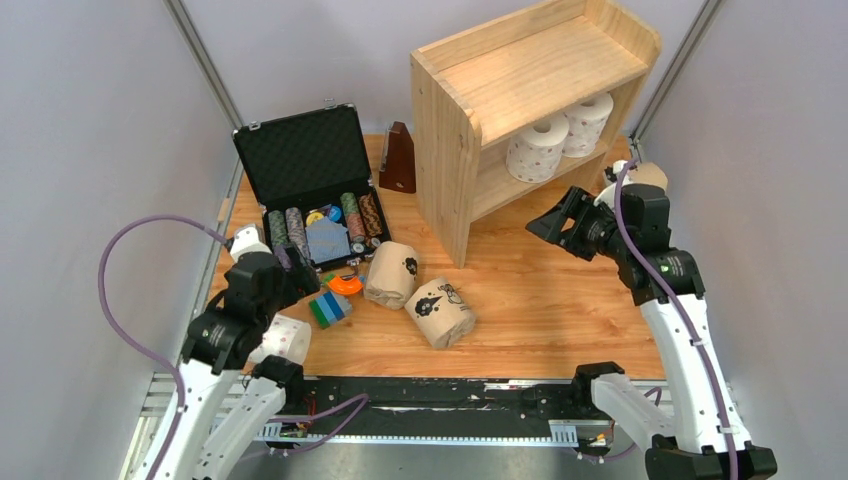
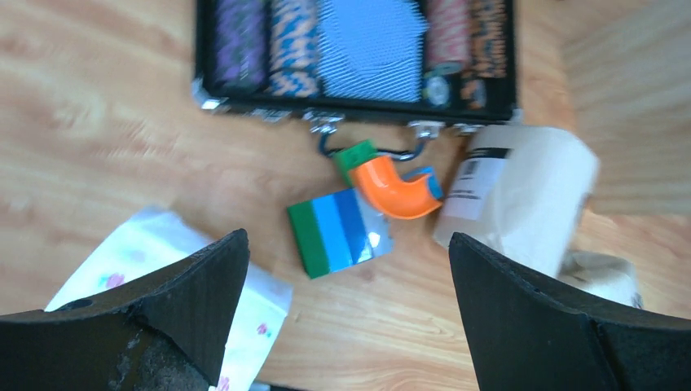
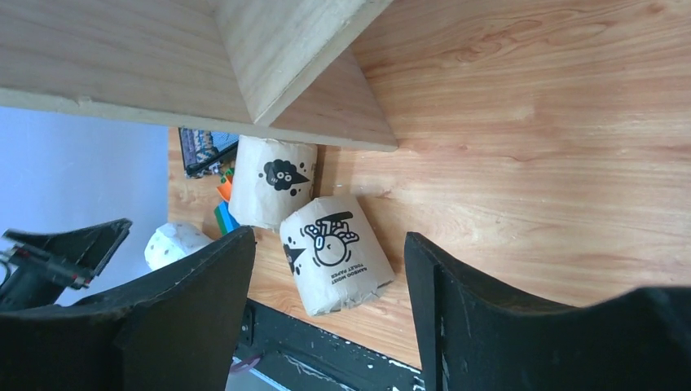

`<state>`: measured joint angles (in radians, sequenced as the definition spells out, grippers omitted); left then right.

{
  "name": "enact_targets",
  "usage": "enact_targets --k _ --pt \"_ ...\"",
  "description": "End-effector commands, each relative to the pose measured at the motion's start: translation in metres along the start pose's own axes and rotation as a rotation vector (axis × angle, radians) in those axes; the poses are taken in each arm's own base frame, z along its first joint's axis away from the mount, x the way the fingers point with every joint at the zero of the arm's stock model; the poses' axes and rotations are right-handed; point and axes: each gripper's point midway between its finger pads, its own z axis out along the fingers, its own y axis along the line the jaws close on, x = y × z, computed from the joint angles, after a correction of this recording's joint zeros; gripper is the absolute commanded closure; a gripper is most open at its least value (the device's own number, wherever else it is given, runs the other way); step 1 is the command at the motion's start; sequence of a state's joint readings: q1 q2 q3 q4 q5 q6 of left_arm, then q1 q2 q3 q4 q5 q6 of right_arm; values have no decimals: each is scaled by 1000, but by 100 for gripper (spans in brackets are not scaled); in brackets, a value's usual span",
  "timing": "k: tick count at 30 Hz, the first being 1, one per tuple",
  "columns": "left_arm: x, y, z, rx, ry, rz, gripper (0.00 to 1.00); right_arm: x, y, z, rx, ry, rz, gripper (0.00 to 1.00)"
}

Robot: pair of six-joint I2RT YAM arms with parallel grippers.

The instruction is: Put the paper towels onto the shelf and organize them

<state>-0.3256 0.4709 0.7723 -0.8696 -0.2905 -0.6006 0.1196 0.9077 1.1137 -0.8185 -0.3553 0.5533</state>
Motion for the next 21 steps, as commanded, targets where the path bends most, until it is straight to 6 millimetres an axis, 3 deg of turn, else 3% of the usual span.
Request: enact_targets --k 1,7,10,16,18,21 --pt "3 37 -5 -313 48 -189 0 -7 18 4 -105 -27 -67 31" --pt "30 56 -8 -554 194 -281 0 3 16 20 -140 57 -96 31" --pt "34 67 -12 -655 194 -323 0 9 8 24 -125 73 -117 30" --pt "39 84 -33 -833 185 -411 0 17 -21 26 -22 33 -167 16" --pt "41 89 -37 -877 181 -427 0 20 -30 27 54 19 -213 6" --pt "46 92 -38 -933 199 -440 0 25 -24 24 83 -1 -274 0"
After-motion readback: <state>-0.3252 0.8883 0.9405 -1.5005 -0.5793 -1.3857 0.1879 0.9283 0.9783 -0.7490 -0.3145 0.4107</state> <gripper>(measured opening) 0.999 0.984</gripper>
